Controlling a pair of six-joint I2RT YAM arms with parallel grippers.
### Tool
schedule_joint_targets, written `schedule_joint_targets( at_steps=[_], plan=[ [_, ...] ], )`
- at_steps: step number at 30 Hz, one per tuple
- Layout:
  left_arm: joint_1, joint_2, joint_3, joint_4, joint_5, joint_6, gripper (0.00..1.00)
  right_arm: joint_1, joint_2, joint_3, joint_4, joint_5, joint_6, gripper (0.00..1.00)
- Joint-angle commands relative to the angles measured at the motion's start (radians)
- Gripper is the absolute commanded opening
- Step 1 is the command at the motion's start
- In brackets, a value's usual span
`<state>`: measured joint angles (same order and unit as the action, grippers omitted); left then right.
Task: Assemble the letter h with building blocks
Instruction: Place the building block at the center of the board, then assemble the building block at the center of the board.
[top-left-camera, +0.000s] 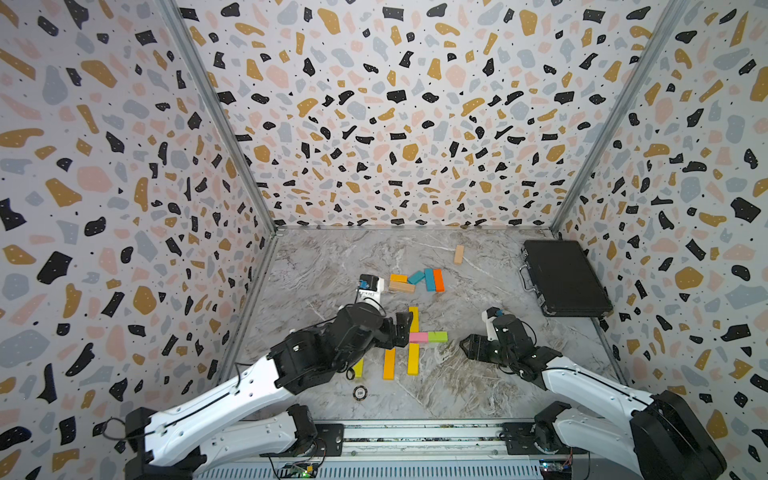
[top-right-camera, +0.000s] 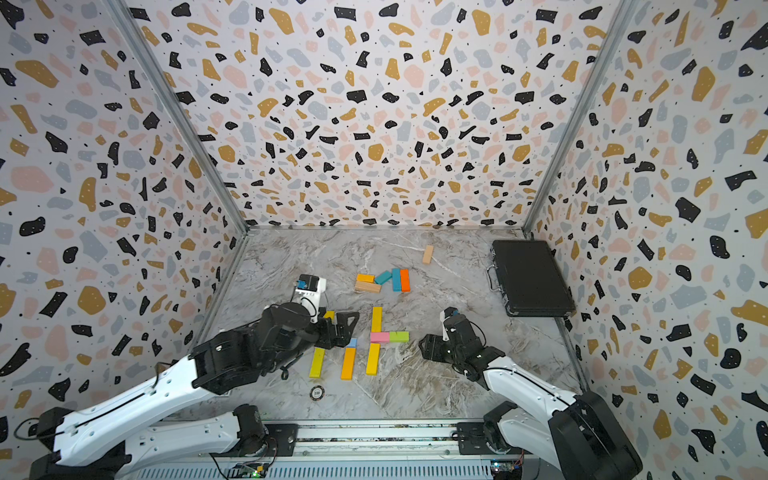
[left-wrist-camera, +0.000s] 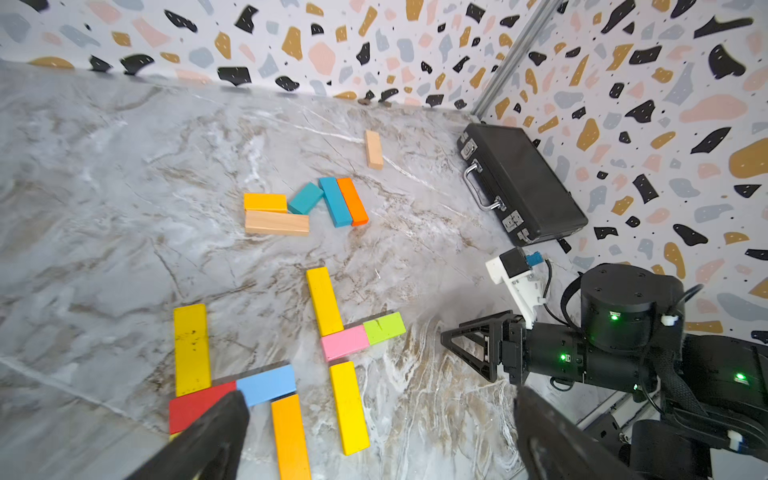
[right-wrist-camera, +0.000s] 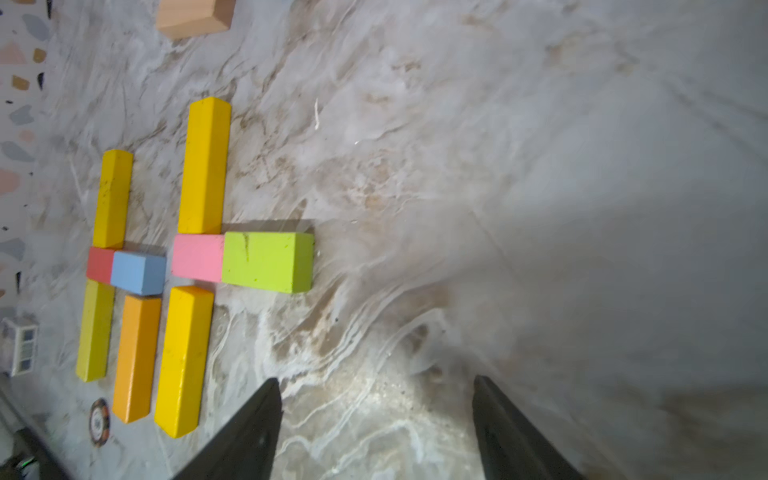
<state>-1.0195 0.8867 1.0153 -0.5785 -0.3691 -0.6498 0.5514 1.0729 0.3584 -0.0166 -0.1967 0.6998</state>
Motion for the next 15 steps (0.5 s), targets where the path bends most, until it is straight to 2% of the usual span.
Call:
schedule_joint_targets(
  at_steps=[1,6,11,15],
  plan=[
    [0.035,-0.052,-0.034,-0.095,-0.004,0.109,0.99,0.085,-0.051,0.03,-0.099,-0.062,0.001,0.74],
    [0.061,-0.125,-0.044,-0.142,0.015,0.175,0.99,0.301,-0.049,0.097,-0.225,0.115,0.015,0.73],
    [0.067,-0.188,-0.078,-0.158,0.027,0.202,0.99,0.467,0.113,0.163,-0.174,0.219,0.028,0.7],
    [0.068,-0.235,-0.104,-0.159,0.025,0.224,0.99,0.599,0.231,0.249,-0.201,0.342,0.03,0.73]
  ],
)
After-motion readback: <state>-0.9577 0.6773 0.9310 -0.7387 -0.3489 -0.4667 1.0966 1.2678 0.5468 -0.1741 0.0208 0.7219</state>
